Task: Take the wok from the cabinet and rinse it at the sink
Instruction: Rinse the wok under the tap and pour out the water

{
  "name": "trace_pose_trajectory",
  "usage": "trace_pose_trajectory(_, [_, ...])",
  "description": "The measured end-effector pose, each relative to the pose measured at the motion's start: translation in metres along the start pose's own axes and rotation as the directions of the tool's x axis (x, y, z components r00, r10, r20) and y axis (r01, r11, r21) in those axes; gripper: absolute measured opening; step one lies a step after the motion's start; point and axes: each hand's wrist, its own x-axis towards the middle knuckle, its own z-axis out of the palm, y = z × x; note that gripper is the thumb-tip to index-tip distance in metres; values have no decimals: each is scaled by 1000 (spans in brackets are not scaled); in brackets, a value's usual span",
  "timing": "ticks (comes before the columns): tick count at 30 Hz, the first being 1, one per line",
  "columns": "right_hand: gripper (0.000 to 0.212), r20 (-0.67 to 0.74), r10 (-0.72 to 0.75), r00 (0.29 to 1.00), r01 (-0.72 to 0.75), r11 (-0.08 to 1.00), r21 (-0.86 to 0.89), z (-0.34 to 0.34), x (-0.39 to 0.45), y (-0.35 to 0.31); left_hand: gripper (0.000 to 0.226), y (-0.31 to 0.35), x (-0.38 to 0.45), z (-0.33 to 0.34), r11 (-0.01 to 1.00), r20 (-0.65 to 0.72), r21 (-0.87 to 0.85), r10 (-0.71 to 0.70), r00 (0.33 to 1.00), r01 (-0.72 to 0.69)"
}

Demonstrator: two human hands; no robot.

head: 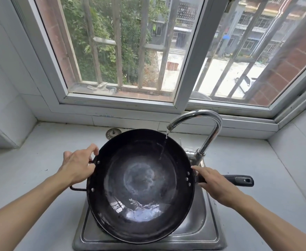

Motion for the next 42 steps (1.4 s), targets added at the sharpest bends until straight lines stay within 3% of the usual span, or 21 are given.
trace_pose_trajectory(9, [62,98,-22,995,21,1000,17,33,-6,12,31,-15,-6,39,997,104,83,-8,995,0])
trace_pose_trajectory(13, [59,66,-36,997,35,999,7,43,-7,17,30,-16,-5,49,995,48,103,2,999,-7])
trace_pose_trajectory(18, [60,27,-64,998,65,997,-28,52,-7,20,30,-19,-8,50,993,75,102,43,996,-51])
trace_pose_trajectory(22, [62,9,-48,999,48,998,-42,59,-10,21,41,-25,-24,42,958,30,200,204,978,-206])
trace_pose_trajectory(28, [88,-42,-75,996,69,989,-129,64,-9,12,53,-32,-58,29,773,127,301,548,827,-558])
trace_pose_trajectory(31, [91,-94,-49,994,36,990,-138,76,-5,8,49,-34,-62,38,720,151,333,597,788,-609])
trace_pose_trajectory(34, [83,-108,-46,993,28,987,-159,84,-6,8,9,-26,-67,50,617,26,355,745,667,-702])
trace_pose_trajectory(36, [79,-92,-66,994,50,985,-165,83,-9,9,28,-26,-69,57,585,-26,356,786,618,-729])
trace_pose_trajectory(39, [82,-78,-75,994,63,986,-152,85,-10,16,4,-31,-69,56,578,-44,359,794,606,-732])
trace_pose_trajectory(42, [79,-127,-97,987,78,986,-145,94,-8,25,11,-29,-64,49,526,-36,362,833,552,-770])
